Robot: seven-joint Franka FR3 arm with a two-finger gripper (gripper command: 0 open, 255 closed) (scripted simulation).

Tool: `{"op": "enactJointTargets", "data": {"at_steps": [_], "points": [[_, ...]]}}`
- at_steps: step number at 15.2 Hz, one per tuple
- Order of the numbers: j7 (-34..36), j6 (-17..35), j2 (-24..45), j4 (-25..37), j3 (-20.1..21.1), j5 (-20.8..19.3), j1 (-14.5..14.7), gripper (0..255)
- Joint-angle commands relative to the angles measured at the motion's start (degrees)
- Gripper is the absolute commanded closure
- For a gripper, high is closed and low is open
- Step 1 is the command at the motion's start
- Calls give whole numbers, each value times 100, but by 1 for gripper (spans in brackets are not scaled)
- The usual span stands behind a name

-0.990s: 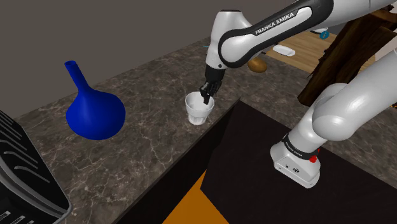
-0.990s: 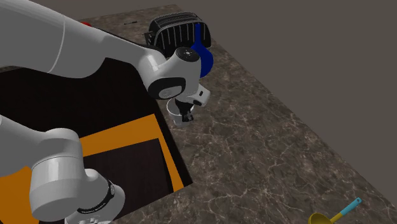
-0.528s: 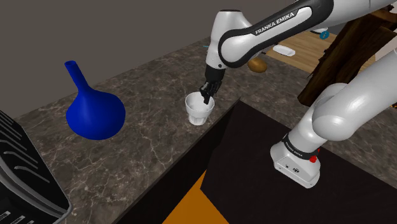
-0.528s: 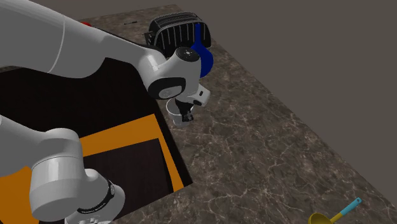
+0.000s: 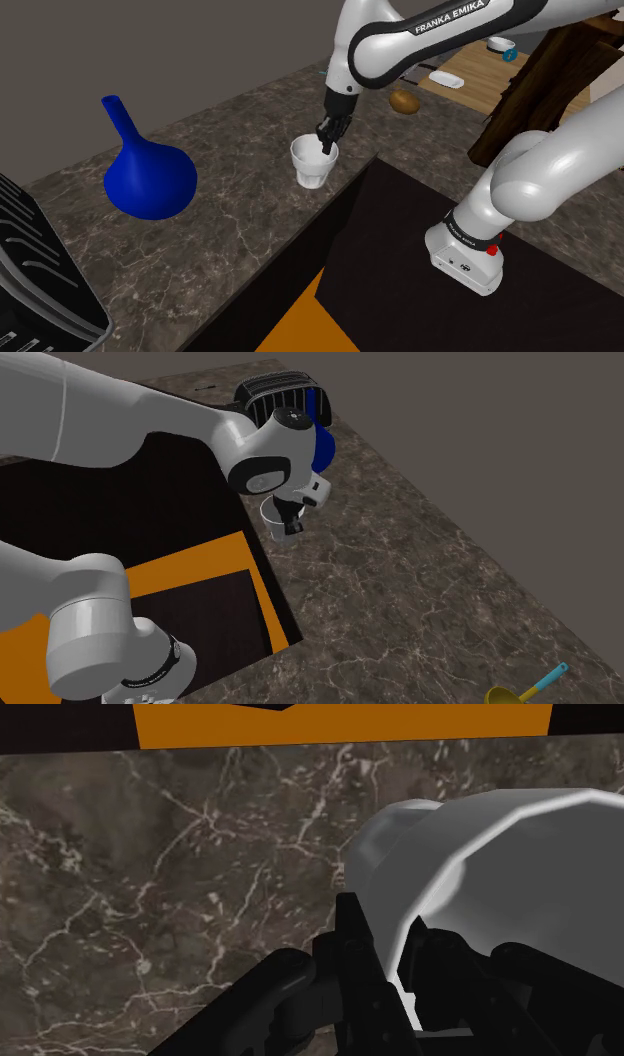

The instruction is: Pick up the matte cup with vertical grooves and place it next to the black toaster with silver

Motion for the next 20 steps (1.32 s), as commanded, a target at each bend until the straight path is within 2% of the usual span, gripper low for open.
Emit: {"op": "enactJointTargets", "data": {"at_steps": [1, 20], "points": [[22, -178, -76, 103, -18, -22, -10, 255], [247, -1733, -600, 1147, -156, -176, -60, 255]]}}
